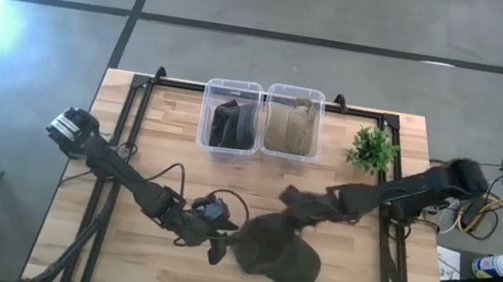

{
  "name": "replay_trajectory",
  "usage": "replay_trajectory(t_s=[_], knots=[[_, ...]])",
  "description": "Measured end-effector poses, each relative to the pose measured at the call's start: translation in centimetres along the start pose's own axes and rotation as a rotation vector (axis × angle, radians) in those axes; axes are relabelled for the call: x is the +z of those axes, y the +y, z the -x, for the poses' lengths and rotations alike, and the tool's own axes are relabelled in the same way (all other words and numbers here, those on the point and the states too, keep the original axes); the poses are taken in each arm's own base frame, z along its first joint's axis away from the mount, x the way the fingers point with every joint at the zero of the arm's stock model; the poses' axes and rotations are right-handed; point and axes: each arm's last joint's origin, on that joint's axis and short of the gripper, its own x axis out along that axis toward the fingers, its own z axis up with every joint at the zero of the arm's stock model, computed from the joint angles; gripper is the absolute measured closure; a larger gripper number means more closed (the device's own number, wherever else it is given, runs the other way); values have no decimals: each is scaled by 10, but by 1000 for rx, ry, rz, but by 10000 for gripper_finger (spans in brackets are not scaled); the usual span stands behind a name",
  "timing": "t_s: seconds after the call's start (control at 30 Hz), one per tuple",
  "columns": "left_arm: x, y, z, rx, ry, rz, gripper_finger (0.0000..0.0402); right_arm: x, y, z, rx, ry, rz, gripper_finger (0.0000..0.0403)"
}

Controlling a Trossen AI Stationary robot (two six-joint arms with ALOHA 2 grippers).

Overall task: Pick and place caps into container
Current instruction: Put the black cap into the left transparent container

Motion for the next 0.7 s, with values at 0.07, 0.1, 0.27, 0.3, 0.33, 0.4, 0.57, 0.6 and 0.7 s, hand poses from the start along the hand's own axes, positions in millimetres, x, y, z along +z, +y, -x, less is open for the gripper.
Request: replay_trajectory(t_s=[0.07,0.1,0.27,0.3,0.33,0.4,0.57,0.6,0.7], knots=[[-1,1,-10,-28,2,-1,220,-12,-6,15,-99,80,-88,243],[-3,3,-16,-32,10,0,220,-21,-9,22,-149,114,-135,243],[-11,13,-46,-76,47,14,220,-67,-19,43,-253,197,-314,243],[-13,14,-51,-87,56,16,220,-77,-21,45,-261,209,-345,243],[-16,16,-55,-88,65,16,220,-86,-23,47,-273,217,-380,243],[-21,20,-64,-90,83,16,220,-103,-25,50,-291,222,-431,243],[-31,26,-81,-99,159,12,220,-134,-28,53,-325,247,-517,243],[-34,28,-84,-102,180,15,220,-139,-29,53,-322,251,-522,243],[-44,31,-89,-121,265,54,220,-150,-29,46,-274,262,-527,243]])
